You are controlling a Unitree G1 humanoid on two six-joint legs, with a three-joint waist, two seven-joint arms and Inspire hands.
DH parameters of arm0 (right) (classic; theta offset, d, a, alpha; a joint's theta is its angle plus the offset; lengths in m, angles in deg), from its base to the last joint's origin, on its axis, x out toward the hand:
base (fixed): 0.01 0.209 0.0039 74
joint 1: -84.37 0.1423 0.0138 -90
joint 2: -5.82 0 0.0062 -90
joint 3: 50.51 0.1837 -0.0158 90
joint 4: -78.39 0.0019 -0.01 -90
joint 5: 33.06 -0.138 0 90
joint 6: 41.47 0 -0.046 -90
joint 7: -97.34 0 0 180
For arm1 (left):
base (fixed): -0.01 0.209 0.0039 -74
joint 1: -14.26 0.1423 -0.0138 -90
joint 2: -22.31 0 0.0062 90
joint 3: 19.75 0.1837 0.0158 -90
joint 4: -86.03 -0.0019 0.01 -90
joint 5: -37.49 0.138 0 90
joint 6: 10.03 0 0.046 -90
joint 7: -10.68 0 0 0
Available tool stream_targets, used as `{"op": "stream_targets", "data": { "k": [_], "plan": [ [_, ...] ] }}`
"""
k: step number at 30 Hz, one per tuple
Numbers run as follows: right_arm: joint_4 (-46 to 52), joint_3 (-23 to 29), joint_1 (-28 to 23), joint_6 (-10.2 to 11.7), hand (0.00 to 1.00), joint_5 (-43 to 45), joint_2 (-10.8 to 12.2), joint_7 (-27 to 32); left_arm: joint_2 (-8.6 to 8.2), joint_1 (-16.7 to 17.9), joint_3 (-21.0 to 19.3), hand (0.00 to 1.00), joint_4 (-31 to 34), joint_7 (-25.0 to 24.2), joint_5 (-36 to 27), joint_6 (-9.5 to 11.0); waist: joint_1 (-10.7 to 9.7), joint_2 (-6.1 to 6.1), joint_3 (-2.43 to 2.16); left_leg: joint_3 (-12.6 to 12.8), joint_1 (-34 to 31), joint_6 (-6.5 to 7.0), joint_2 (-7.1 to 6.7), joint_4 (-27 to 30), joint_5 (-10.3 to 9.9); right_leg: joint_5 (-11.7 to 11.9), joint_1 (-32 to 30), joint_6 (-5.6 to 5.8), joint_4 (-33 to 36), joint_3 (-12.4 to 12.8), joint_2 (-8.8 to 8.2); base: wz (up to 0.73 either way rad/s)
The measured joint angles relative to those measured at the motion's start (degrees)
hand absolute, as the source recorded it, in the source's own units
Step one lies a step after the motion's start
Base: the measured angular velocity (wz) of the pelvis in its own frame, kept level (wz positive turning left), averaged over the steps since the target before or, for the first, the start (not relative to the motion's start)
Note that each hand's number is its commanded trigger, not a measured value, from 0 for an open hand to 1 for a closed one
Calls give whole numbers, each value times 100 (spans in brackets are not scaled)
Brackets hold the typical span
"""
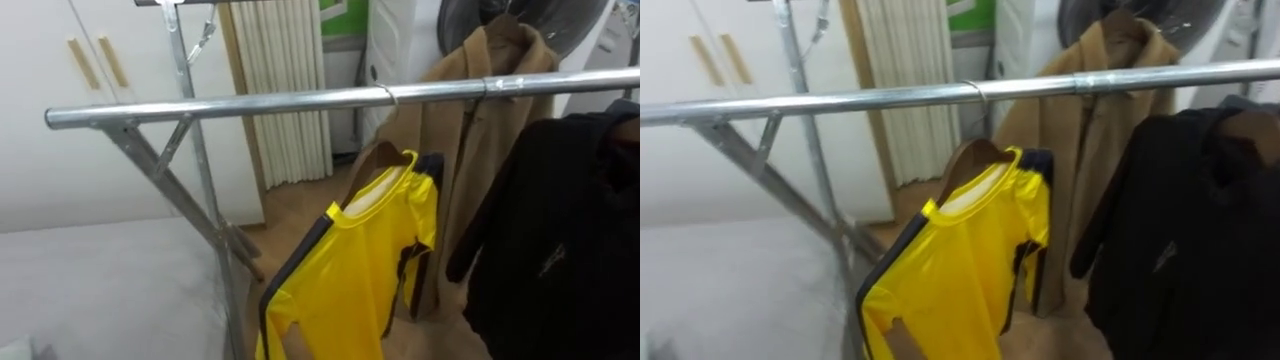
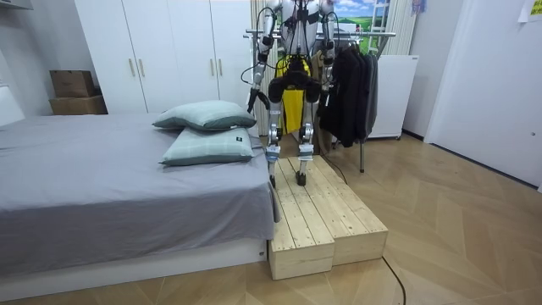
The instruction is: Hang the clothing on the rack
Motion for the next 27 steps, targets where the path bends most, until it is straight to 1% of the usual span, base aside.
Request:
{"op": "stream_targets", "data": {
  "k": [1, 2, 3, 5, 6, 7, 8, 9, 10, 11, 12, 13, 14, 15, 16, 17, 18, 19, 20, 21, 22, 23, 24, 25, 26, 27],
  "plan": [
    [18, 1, 52, 0, 0, 74, -1, -18, 5, -61, 1, 0, 27, -49, 3, 7, 33, 17, -17, 12, -133, -16, -11, 12, 89, -67, -91, -33, 96, -204, -72, 111],
    [19, 1, 122, 3, 0, 144, -27, -28, 4, -96, 9, 0, 80, -87, 3, 14, 32, -7, -3, 177, -268, -7, -2, 22, 184, -101, -159, -77, 107, -449, -145, 94],
    [21, 5, 135, 7, 0, 166, -50, -25, 4, -114, 11, 0, 99, -97, 3, 22, 19, -7, 4, 339, -322, 0, 22, 97, 196, -113, -166, -94, 107, -570, -180, 103],
    [19, 21, 126, 1, 0, 272, -141, 19, 32, -125, 6, 0, 136, -197, 3, 54, 29, 23, -13, 1186, -386, 263, 216, 786, -10, -215, -103, -136, 145, -1038, -293, 106],
    [19, 47, 133, 1, 0, 288, -149, 36, 50, -131, 3, 0, 137, -207, 3, 69, 25, 24, -12, 1349, -381, 305, 239, 936, -66, -255, -107, -148, 188, -1173, -327, 117],
    [19, 100, 134, 1, 0, 294, -162, 59, 90, -141, 16, 0, 167, -224, 8, 88, -33, 22, -11, 1621, -368, 326, 357, 1251, -193, -346, -107, -155, 272, -1506, -392, 139],
    [20, 134, 128, -9, 0, 291, -176, 98, 165, -161, 128, 0, 172, -246, 9, 97, -84, 20, -9, 1864, -286, 326, 470, 1503, -309, -442, -93, -157, 347, -1856, -446, 147],
    [20, 162, 127, -18, 0, 282, -180, 111, 203, -170, 176, 0, 171, -274, 28, 105, -100, 16, -6, 1978, -219, 327, 527, 1568, -362, -491, -86, -160, 399, -2008, -479, 164],
    [19, 272, 113, -48, 0, 265, -184, 154, 254, -220, 234, 0, 172, -307, 136, 144, -223, 12, -3, 2079, -70, 280, 567, 1616, -418, -569, -8, -135, 434, -2373, -521, 162],
    [20, 394, 110, -57, 0, 227, -192, 220, 272, -251, 288, 0, 175, -300, 200, 168, -259, 6, 10, 2164, 97, 221, 564, 1566, -469, -647, 31, -106, 512, -2669, -583, 157],
    [25, 397, 110, -57, 0, 199, -207, 254, 278, -264, 346, 0, 175, -297, 209, 163, -264, 8, 10, 2187, 172, 199, 557, 1533, -502, -663, 37, -103, 534, -2778, -592, 125],
    [29, 395, 145, -52, 0, 147, -225, 286, 283, -277, 400, 0, 174, -287, 227, 160, -262, -1, 16, 2205, 312, 150, 529, 1330, -566, -691, 36, -102, 573, -3023, -624, 109],
    [16, 394, 146, -19, 0, 43, -238, 295, 289, -286, 403, 0, 169, -282, 246, 134, -286, -13, 24, 2265, 374, 142, 503, 1112, -633, -702, 37, -95, 570, -3238, -629, 106],
    [18, 394, 135, 8, 0, -23, -240, 310, 296, -288, 403, 0, 168, -268, 251, 130, -289, -22, 30, 2301, 402, 129, 502, 985, -653, -702, 36, -95, 570, -3332, -634, 95],
    [34, 402, 112, 46, 0, -99, -235, 334, 294, -258, 358, 0, 169, -243, 236, 115, -254, -42, 37, 2369, 466, 123, 438, 661, -654, -706, 34, -87, 571, -3447, -645, 72],
    [57, 403, 78, 83, 0, -153, -236, 359, 268, -241, 304, 0, 169, -190, 207, 115, -186, -32, 27, 2368, 525, 125, 369, 401, -652, -711, 29, -77, 571, -3563, -675, 64],
    [56, 416, 64, 88, 0, -195, -234, 373, 254, -240, 267, 0, 169, -169, 205, 115, -182, -59, 38, 2365, 529, 124, 329, 318, -652, -712, 23, -75, 580, -3648, -698, 62],
    [42, 445, 19, 88, 0, -243, -220, 417, 243, -240, 214, 0, 168, -126, 206, 115, -188, -63, 20, 2372, 530, 127, 281, 163, -650, -713, 23, -62, 624, -3816, -770, 56],
    [42, 446, 7, 87, 0, -250, -216, 427, 244, -240, 193, 0, 167, -111, 206, 115, -175, -78, 16, 2370, 528, 116, 261, 106, -644, -715, 23, -52, 652, -3876, -805, 59],
    [42, 450, -68, 79, 0, -240, -214, 435, 230, -194, 55, 0, 162, -58, 187, 144, -129, -123, 1, 2351, 533, 126, 221, 9, -629, -712, 31, -6, 721, -3948, -891, 39],
    [40, 447, -184, 75, 0, -239, -216, 430, 202, -93, -79, 0, 156, -20, 86, 182, -93, -148, -62, 2259, 559, 179, 200, -106, -595, -672, 50, 62, 779, -3977, -947, 50],
    [36, 449, -334, 66, 0, -248, -214, 437, 178, -23, -126, 0, 139, 0, -72, 187, -105, -159, -114, 2164, 574, 220, 194, -170, -557, -579, 109, 150, 811, -3899, -962, 57],
    [36, 454, -402, 56, 0, -245, -206, 454, 180, 5, -127, 0, 137, 4, -126, 188, -150, -161, -116, 2075, 600, 233, 185, -196, -522, -539, 174, 169, 808, -3797, -961, 98],
    [39, 567, -514, 37, 0, -261, -173, 475, 202, 50, -144, 0, 133, 38, -138, 194, -267, -178, -112, 1917, 650, 213, 167, -209, -445, -506, 317, 195, 795, -3565, -964, 113],
    [39, 675, -555, 9, 0, -296, -155, 493, 195, 71, -198, 0, 127, 42, -205, 199, -310, -214, -103, 1693, 662, 247, 99, -208, -411, -495, 398, 213, 790, -3159, -964, 114],
    [39, 681, -556, 5, 0, -299, -158, 509, 183, 68, -223, 0, 111, 46, -260, 201, -337, -198, -92, 1563, 660, 270, 60, -207, -399, -482, 424, 236, 779, -2845, -957, 113]
  ]
}}
